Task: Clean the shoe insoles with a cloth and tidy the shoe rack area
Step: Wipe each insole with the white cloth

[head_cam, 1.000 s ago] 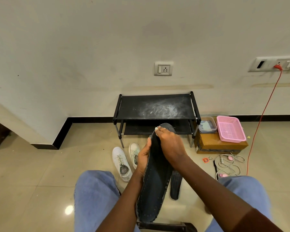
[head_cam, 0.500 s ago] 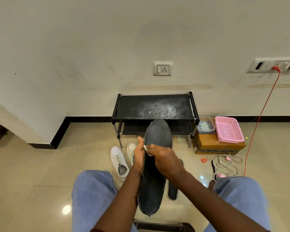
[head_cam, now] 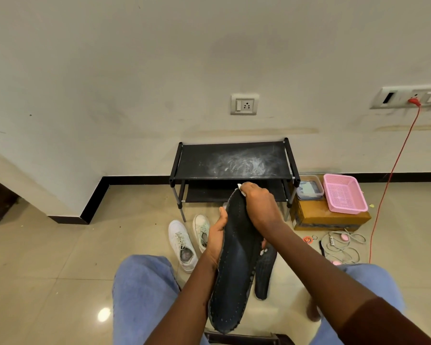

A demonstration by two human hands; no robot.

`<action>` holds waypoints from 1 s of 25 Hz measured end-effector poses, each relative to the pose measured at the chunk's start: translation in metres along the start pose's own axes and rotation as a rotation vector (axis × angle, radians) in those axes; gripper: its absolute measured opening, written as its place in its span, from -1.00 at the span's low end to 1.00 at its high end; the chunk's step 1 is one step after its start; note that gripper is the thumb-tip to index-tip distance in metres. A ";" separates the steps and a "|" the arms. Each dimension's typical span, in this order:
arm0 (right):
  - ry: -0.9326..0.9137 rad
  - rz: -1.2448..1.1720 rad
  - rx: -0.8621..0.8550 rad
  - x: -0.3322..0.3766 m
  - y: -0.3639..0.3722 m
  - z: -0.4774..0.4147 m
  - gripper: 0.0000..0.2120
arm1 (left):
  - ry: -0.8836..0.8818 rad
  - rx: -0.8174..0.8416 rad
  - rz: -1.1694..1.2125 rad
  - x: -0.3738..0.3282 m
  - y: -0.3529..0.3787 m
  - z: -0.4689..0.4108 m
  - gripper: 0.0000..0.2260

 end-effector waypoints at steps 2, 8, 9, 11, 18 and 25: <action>0.039 -0.053 -0.033 -0.002 -0.001 0.000 -0.70 | -0.009 0.004 -0.012 0.002 0.000 -0.001 -0.35; -0.184 -0.217 -0.057 0.031 0.009 0.026 -0.68 | 0.066 -0.040 0.085 -0.005 0.001 -0.002 -0.37; -0.233 -0.225 -0.064 0.038 0.011 0.034 -0.70 | 0.097 -0.051 0.124 -0.009 -0.002 -0.004 -0.38; -0.225 -0.222 -0.062 0.041 0.011 0.041 -0.67 | 0.108 -0.039 0.126 -0.010 0.001 -0.003 -0.43; 0.141 -0.165 -0.032 -0.003 -0.008 0.015 -0.56 | -0.013 -0.037 -0.023 0.001 0.001 0.003 -0.38; 0.137 -0.281 -0.083 0.009 -0.005 0.023 -0.58 | -0.006 -0.074 -0.038 0.003 -0.004 0.000 -0.43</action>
Point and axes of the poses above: each hand's wrist, its own z-axis away from the middle knuckle, its own y-axis out of the palm, x = y × z, the point moved 8 cm from there along -z, towards the middle knuckle, and after that the axes turned 7 degrees about -y, right-handed, at the moved point
